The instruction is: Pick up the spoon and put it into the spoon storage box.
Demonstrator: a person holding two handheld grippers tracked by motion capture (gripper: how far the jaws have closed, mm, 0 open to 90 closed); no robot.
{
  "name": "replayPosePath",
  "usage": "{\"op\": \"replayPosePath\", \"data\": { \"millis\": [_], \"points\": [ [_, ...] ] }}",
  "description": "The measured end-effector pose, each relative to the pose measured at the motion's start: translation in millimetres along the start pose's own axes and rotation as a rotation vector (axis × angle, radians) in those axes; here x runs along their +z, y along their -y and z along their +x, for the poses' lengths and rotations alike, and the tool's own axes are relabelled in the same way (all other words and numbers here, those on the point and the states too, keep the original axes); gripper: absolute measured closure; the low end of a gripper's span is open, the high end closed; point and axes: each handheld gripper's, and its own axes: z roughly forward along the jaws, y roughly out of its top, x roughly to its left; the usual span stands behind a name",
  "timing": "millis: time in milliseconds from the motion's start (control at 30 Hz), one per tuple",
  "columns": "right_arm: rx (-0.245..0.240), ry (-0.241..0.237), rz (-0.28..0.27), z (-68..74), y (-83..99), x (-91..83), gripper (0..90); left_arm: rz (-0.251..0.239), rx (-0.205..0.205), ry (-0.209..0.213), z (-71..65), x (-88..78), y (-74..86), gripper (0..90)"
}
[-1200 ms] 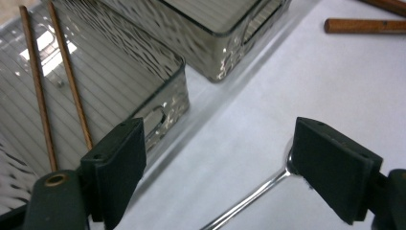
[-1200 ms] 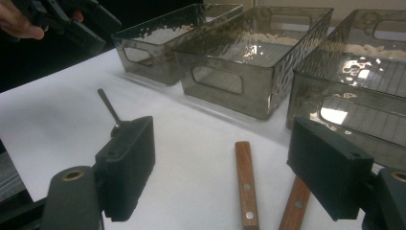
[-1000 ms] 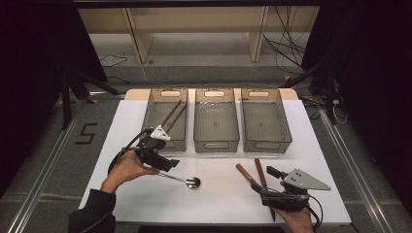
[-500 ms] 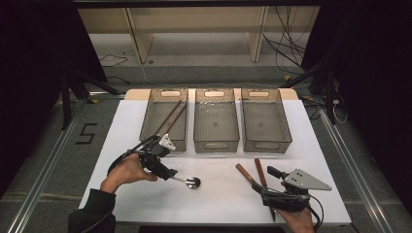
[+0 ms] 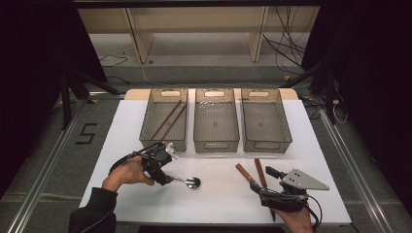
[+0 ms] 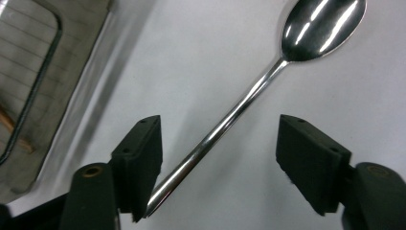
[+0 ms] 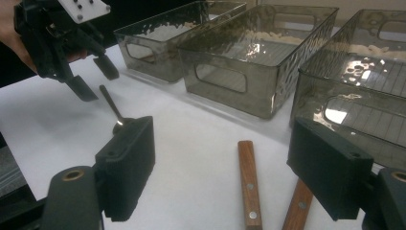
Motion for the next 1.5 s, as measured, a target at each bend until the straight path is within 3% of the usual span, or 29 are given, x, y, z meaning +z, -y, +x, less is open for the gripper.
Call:
{"op": "replayPosePath", "data": {
  "millis": [67, 200, 233, 300, 433, 500, 767, 933, 1167, 1500],
  "points": [
    [0.000, 0.000, 0.000, 0.0, 0.0, -0.1, 25.2, 0.021, 0.039, 0.024, 0.1, 4.9, -0.6, 36.6],
    [0.000, -0.001, 0.000, 0.1, 0.1, -0.1, 25.2, 0.035, 0.036, 0.026, 0.3, 14.3, -2.6, 40.4],
    [-0.002, 0.000, 0.002, 0.2, 0.2, -0.2, 25.2, 0.054, 0.056, 0.030, 1.8, 15.2, -3.5, 41.5],
    [-0.001, 0.000, 0.001, 0.0, 0.2, -0.1, 25.2, 0.050, 0.050, 0.032, 1.3, 17.1, -3.8, 44.0],
    [-0.001, 0.000, 0.001, -0.4, 0.2, -0.3, 25.2, 0.084, 0.086, 0.041, 0.7, 20.2, -6.7, 48.6],
    [-0.001, 0.000, 0.001, -0.3, 0.3, -0.1, 25.2, 0.076, 0.088, 0.043, -0.3, 21.9, -7.5, 50.9],
    [0.000, -0.001, 0.004, -0.1, 0.5, 0.4, 25.2, 0.099, 0.120, 0.071, -0.9, 22.4, -10.6, 59.5],
    [-0.002, -0.001, 0.008, 0.2, 0.4, 0.4, 25.3, 0.117, 0.103, 0.074, -4.6, 22.6, -12.9, 66.6],
    [-0.001, 0.000, 0.008, 0.1, 0.4, 0.2, 25.3, 0.133, 0.155, 0.077, -9.8, 22.3, -14.8, 77.3],
    [-0.001, 0.002, 0.006, -0.1, 0.5, 0.0, 25.3, 0.141, 0.207, 0.077, -12.3, 21.4, -15.1, 82.3]
  ]
}}
